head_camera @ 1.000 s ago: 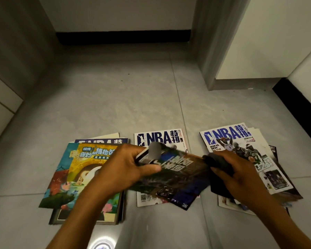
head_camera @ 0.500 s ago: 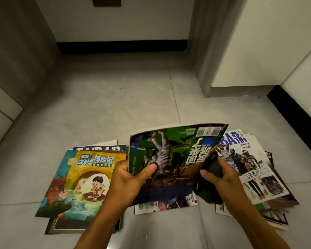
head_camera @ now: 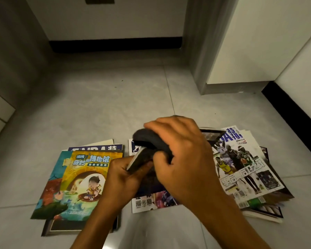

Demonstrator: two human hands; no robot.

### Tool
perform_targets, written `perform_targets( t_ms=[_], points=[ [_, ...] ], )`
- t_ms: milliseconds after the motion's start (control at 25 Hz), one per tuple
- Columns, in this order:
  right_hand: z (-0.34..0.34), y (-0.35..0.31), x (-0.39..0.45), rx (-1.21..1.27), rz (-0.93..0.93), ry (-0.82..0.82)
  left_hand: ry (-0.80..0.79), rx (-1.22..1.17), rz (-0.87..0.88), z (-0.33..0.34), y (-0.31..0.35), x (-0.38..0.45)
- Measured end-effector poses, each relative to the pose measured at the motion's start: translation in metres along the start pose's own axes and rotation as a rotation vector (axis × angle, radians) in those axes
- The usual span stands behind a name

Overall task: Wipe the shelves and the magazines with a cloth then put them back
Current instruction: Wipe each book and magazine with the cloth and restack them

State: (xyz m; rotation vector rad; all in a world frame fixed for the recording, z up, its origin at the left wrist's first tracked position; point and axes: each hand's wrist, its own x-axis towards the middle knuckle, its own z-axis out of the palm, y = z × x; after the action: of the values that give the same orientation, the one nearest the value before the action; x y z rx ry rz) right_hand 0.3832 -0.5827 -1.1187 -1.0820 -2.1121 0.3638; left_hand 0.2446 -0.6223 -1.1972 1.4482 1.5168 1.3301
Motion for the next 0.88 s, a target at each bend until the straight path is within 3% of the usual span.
perform_targets(
  t_ms=[80, 160, 280, 400, 480, 560, 600, 640, 720, 800, 880],
  points=[
    [-0.003, 0.020, -0.003, 0.025, -0.032, -0.108, 0.028, -0.002, 0.011, -0.011, -0.005, 0.004],
    [-0.008, 0.065, -0.015, -0.047, 0.130, -0.176, -0.016, 0.127, 0.074, -0.022, -0.011, 0.007],
    [-0.020, 0.119, -0.039, -0.100, 0.385, -0.123, -0.045, 0.369, 0.315, -0.026, -0.014, 0.011],
    [-0.012, 0.132, -0.063, -0.208, 0.247, -0.150, -0.192, 0.541, 0.539, -0.024, -0.023, 0.023],
    [0.005, 0.127, -0.090, -0.291, 0.116, -0.253, -0.197, 0.680, 0.551, -0.015, -0.043, 0.018],
    [0.026, 0.121, -0.121, -0.293, 0.096, -0.339, -0.034, 0.758, 0.359, 0.002, -0.069, -0.003],
    [0.037, 0.120, -0.136, -0.294, 0.105, -0.361, 0.092, 0.706, 0.142, 0.013, -0.079, -0.018],
    [0.047, 0.118, -0.148, -0.319, 0.113, -0.365, 0.213, 0.518, -0.123, 0.022, -0.083, -0.033],
    [0.067, 0.116, -0.166, -0.402, 0.146, -0.385, 0.422, -0.178, -0.601, 0.036, -0.085, -0.052],
    [0.086, 0.111, -0.177, -0.455, 0.234, -0.480, 0.492, -0.677, -0.824, 0.045, -0.085, -0.060],
    [0.095, 0.110, -0.181, -0.449, 0.282, -0.667, 0.401, -0.714, -0.863, 0.045, -0.081, -0.056]
  ],
)
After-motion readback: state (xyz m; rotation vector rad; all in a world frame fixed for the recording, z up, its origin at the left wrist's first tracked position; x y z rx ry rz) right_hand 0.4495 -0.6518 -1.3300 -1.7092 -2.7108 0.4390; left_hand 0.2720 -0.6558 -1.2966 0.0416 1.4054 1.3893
